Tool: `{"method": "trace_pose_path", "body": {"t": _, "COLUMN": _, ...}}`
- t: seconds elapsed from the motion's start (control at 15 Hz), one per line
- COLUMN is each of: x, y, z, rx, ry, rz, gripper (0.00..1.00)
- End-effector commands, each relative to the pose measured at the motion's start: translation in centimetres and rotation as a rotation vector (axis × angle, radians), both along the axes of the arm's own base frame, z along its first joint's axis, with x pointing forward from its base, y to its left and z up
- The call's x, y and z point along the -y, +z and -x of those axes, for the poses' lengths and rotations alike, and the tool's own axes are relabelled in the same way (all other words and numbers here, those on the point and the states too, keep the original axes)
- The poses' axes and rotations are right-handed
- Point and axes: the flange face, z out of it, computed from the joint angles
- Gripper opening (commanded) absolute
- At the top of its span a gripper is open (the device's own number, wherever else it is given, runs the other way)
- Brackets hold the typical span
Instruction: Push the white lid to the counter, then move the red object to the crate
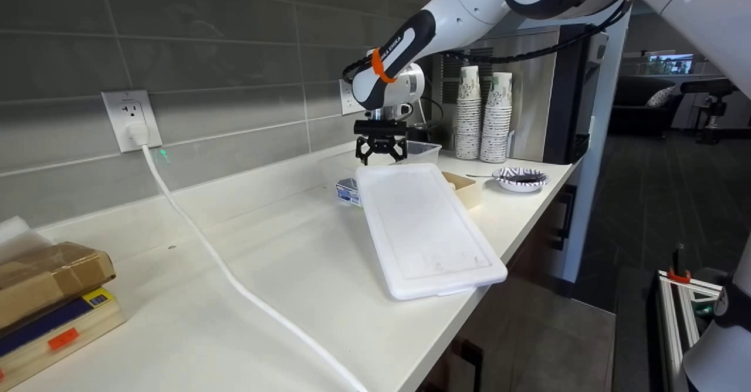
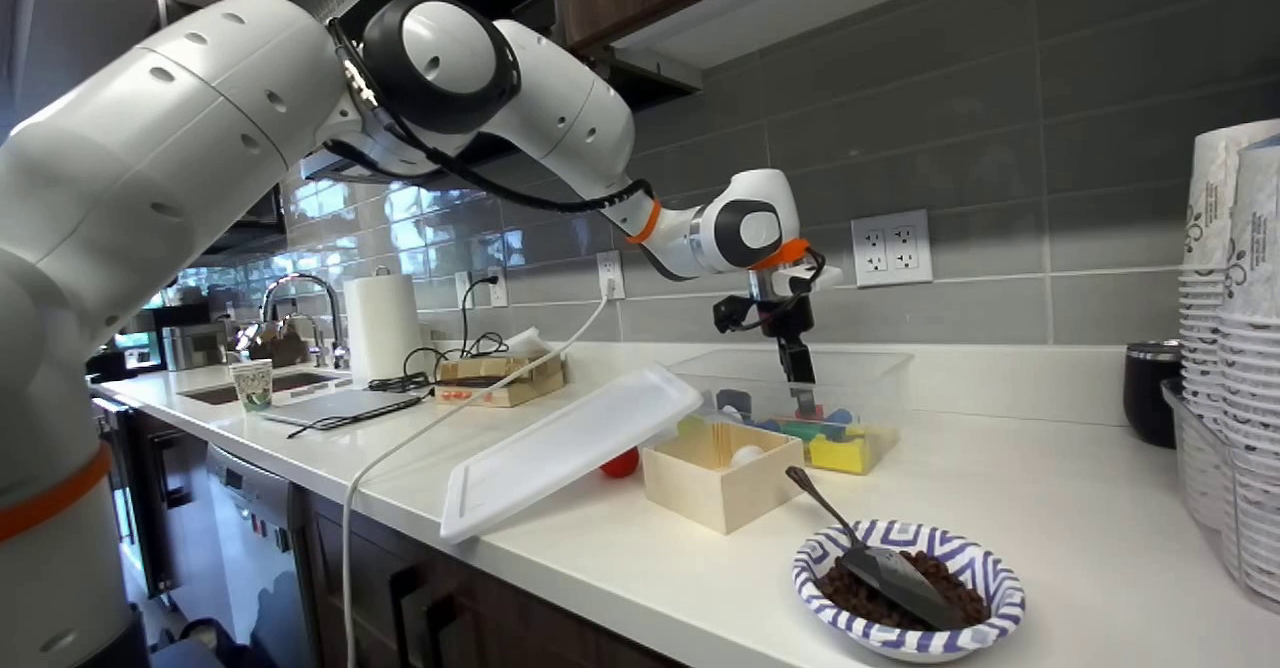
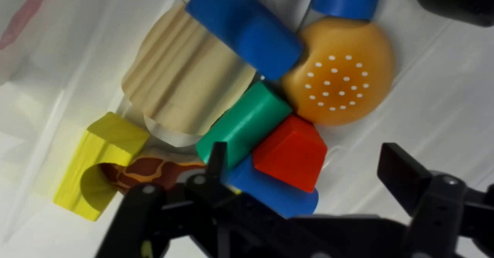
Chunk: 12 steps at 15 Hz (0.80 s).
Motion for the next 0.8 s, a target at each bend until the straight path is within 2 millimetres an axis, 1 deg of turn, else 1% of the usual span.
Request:
{"method": "trace_pose_path", "body": {"t": 0.0, "x": 0.2, "y": -0.51, "z": -1.32, "rx": 0.021, "ry": 0.026, "rz": -0.008, "gripper": 1.0}}
{"method": "trace_pose_path", "body": {"t": 0.13, "x": 0.13, "y": -0.9, "z": -1.45, "rx": 0.019, "ry": 0.035, "rz": -0.002, "gripper": 0.99}}
{"method": "trace_pose_path", "body": {"t": 0.2, "x": 0.13, "y": -0.99, "z": -1.52, "rx": 0.019, "ry": 0.036, "rz": 0.003, "gripper": 0.74}}
{"method": "trace_pose_path", "body": {"t": 0.27, "x": 0.16, "y": -1.06, "z": -1.59, "rx": 0.019, "ry": 0.039, "rz": 0.007, "gripper": 0.74}}
{"method": "trace_pose_path", "body": {"t": 0.33, "x": 0.2, "y": -1.11, "z": -1.66, "rx": 0.019, "ry": 0.041, "rz": 0.012, "gripper": 0.7}}
{"method": "trace_pose_path", "body": {"t": 0.4, "x": 0.27, "y": -1.12, "z": -1.73, "rx": 0.023, "ry": 0.041, "rz": 0.016, "gripper": 0.6}}
{"method": "trace_pose_path", "body": {"t": 0.53, "x": 0.35, "y": -0.93, "z": -1.86, "rx": 0.029, "ry": 0.043, "rz": 0.024, "gripper": 0.43}}
{"method": "trace_pose_path", "body": {"t": 0.73, "x": 0.4, "y": -0.95, "z": -1.97, "rx": 0.032, "ry": 0.043, "rz": 0.031, "gripper": 0.23}}
